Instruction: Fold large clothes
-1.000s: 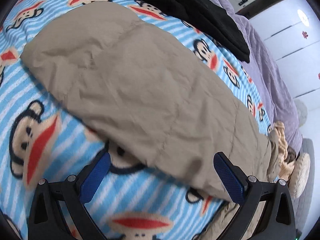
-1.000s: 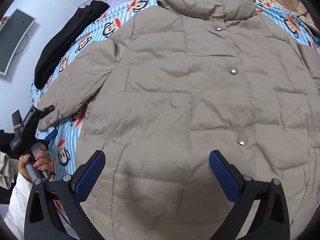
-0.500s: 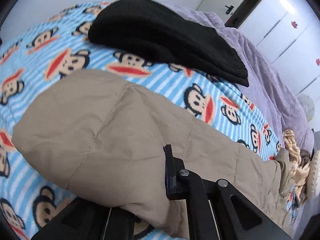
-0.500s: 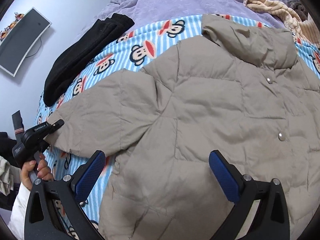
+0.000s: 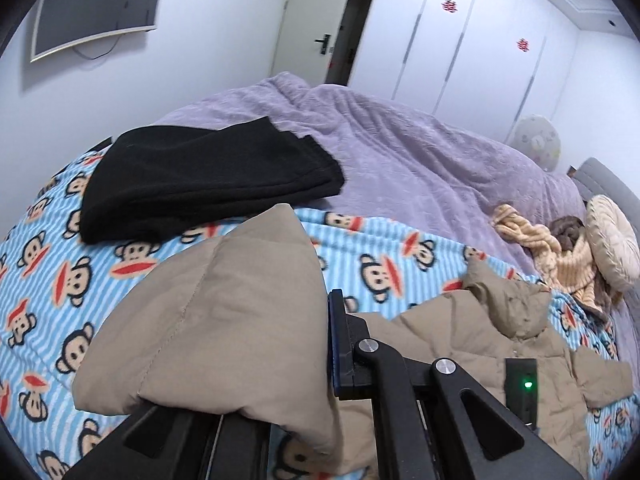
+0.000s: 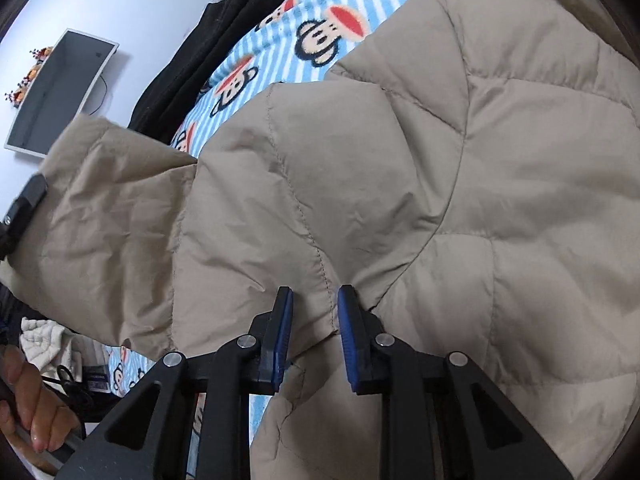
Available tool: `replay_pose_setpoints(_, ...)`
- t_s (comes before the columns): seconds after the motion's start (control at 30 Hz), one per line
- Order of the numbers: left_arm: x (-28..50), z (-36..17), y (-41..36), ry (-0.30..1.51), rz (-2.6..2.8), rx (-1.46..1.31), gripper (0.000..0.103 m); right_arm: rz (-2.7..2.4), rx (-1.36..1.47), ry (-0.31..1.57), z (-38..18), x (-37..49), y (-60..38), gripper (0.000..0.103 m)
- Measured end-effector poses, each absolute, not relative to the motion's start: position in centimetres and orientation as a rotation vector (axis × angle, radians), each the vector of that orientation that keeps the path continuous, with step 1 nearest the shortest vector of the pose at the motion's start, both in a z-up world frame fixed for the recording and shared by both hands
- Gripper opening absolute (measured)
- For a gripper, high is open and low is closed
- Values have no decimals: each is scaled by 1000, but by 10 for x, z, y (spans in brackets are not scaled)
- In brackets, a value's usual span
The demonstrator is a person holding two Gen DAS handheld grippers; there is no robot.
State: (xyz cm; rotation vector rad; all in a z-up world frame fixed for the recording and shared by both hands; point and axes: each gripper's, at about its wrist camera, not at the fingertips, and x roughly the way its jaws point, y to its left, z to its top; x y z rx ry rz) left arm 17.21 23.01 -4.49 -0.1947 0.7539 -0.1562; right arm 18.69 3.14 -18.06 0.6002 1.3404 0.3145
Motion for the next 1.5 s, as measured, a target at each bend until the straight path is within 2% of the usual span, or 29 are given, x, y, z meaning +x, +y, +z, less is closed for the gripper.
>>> replay_pose_setpoints(0.1,174,-34,168,738,-257,-144,8,358,642,1363,-171,177,9,26)
replay_pose_setpoints(0.27,173,-29,49,740,-437,-74,8,236,616,1293,-140,139,-81,26)
replay_pose_setpoints(0.4,163,-55,-43,800,-533,27,8,62,588,1244,-123,101,-161,26)
replay_pose_setpoints(0.5,154,-97,-94,885,-512,131,9,-49,584,1234,-122,74,-206,26)
replay_pose_setpoints(0.7,136,-168,-105,1032,-438,235,9,-105,649,1247,-140,44,-245,26)
replay_pose_setpoints(0.93,124,-145,-83,1008,-482,213,9,-102,627,1238,-140,46,-245,26)
replay_pose_setpoints(0.97,122,-139,-77,1002,-488,202,12,-102,610,1236,-137,45,-245,26)
replay_pose_setpoints(1.0,120,-134,-70,1004,-497,192,41,-101,585,1234,-133,48,-242,26)
replay_pose_setpoints(1.03,118,-129,-63,1009,-502,179,65,-93,555,1229,-128,49,-238,27)
replay_pose_setpoints(1.07,118,-124,-55,998,-491,165,93,-83,519,1226,-122,50,-233,33)
replay_pose_setpoints(1.1,114,-117,-44,963,-468,144,93,-71,483,1223,-115,50,-228,42)
replay_pose_setpoints(1.13,112,-111,-34,948,-456,142,93,-61,453,1220,-110,54,-221,64)
replay_pose_setpoints(1.17,113,-108,-25,956,-457,143,93,-51,422,1210,-105,57,-214,80)
replay_pose_setpoints(1.37,146,-107,66,1002,-286,-3,93,71,179,1131,-74,83,-148,81)
replay_pose_setpoints(1.5,178,-142,128,1077,-129,-132,93,143,-40,1090,-72,109,-83,81)
